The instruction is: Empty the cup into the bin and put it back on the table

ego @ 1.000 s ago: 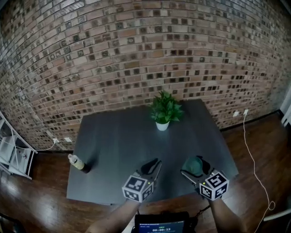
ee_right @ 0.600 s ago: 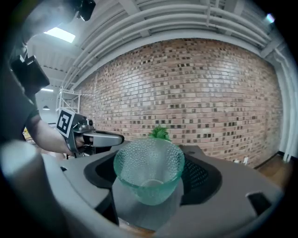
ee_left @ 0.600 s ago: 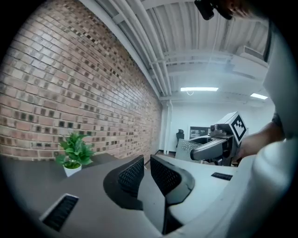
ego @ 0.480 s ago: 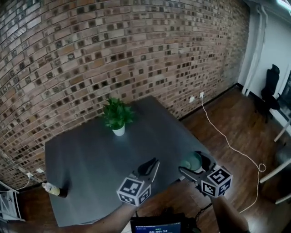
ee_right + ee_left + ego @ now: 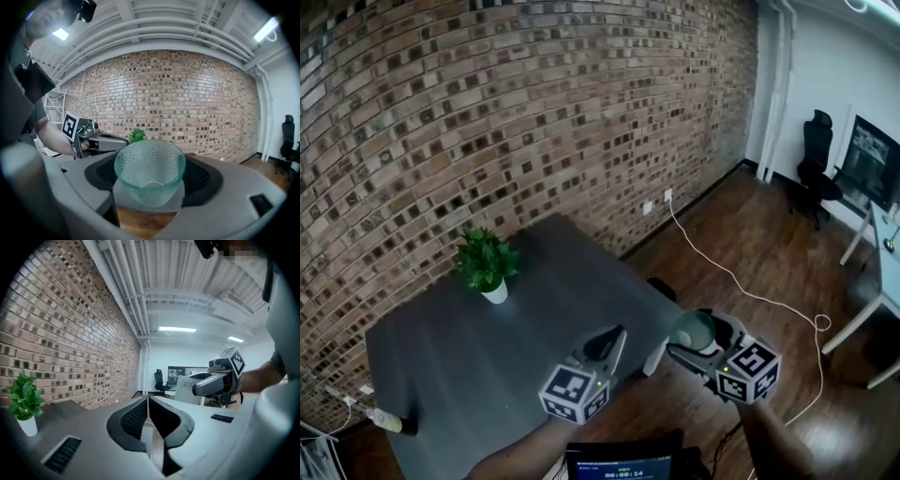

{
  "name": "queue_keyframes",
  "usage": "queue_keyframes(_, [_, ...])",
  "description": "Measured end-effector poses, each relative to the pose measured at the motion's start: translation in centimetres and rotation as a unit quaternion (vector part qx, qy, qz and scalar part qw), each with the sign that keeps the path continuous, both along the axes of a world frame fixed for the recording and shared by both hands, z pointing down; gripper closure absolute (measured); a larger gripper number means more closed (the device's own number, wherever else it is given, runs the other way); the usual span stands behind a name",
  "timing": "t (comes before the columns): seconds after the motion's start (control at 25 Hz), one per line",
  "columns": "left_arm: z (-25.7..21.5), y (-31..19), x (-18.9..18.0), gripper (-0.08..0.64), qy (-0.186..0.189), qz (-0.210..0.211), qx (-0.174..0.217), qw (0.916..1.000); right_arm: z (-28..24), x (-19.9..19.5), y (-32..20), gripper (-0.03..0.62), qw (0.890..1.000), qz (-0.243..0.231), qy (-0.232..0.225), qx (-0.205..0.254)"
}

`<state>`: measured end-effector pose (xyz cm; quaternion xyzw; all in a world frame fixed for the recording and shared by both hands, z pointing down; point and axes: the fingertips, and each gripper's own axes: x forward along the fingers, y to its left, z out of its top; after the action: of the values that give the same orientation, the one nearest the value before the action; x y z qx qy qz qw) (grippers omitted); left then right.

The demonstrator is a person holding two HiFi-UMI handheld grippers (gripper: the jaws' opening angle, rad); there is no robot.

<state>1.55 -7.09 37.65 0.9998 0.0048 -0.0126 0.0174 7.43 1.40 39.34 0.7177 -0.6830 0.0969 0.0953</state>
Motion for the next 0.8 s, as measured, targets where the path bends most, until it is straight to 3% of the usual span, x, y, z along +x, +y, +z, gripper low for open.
queue_keyframes(0.52, [-0.8, 8.2, 16.3, 0.558, -0.002, 0.022, -0.008, 0.9997, -1.2, 15.2, 7.5, 0.193, 1.0, 0.008, 0.005, 0.008])
queue_keyframes(0.8, [-0.5, 9.6, 21.7, 0.558, -0.005, 0.0, 0.0, 1.0, -1.9, 20.7, 8.9, 0.193, 1.0, -0.001, 0.0, 0.017])
